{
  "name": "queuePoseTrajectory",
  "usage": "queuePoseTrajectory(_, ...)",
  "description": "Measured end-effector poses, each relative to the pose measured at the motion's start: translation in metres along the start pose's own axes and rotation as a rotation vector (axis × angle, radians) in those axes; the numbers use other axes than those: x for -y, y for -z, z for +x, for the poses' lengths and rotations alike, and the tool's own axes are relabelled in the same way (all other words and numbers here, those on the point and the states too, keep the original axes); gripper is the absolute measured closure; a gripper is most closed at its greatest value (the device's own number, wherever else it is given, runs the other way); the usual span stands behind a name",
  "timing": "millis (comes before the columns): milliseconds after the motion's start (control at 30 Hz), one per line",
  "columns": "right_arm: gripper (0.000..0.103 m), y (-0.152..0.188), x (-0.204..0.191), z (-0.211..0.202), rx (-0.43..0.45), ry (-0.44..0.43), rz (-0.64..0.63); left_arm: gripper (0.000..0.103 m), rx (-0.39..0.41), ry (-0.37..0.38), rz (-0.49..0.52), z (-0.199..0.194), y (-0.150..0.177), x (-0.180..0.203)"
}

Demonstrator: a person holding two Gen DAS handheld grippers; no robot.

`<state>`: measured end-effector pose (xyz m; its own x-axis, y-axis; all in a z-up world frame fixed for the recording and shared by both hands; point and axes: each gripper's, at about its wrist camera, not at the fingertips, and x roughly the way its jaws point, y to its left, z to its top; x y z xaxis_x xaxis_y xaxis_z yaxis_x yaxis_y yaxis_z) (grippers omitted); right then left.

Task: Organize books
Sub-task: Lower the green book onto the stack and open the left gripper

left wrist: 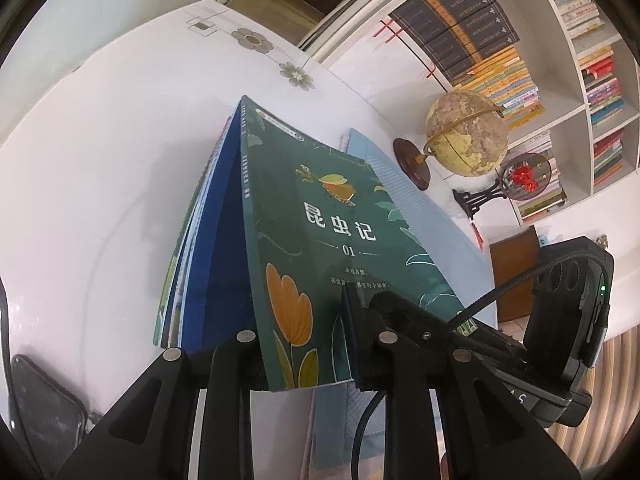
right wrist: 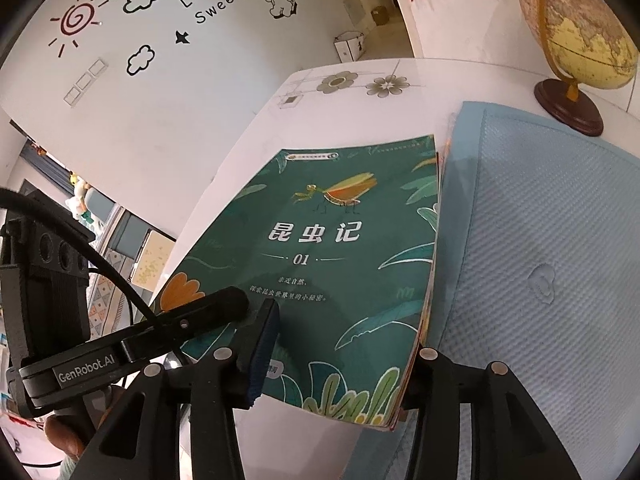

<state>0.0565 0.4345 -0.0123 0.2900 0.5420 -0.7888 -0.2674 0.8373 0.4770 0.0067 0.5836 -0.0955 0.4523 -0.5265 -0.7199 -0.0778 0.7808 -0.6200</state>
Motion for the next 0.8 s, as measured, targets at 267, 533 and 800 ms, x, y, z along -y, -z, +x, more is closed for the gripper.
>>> queuePoseTrajectory(267,0.056,0.007,0.002,0.006,-0.03,0.017,0.022,0.079,-0.012,-0.06,-0.049,0.0,0.01,-0.019)
queuePoseTrajectory(533,0.056,0.009,0.006,0.002,-0.043,0.031,0.041,0.079,-0.001,-0.092,-0.112,-0.012,0.02,-0.044)
queuePoseTrajectory(800,0.053,0.017,-0.009,0.006,-0.066,0.053,-0.025,0.079,0.02,-0.087,-0.142,-0.017,0.019,-0.053)
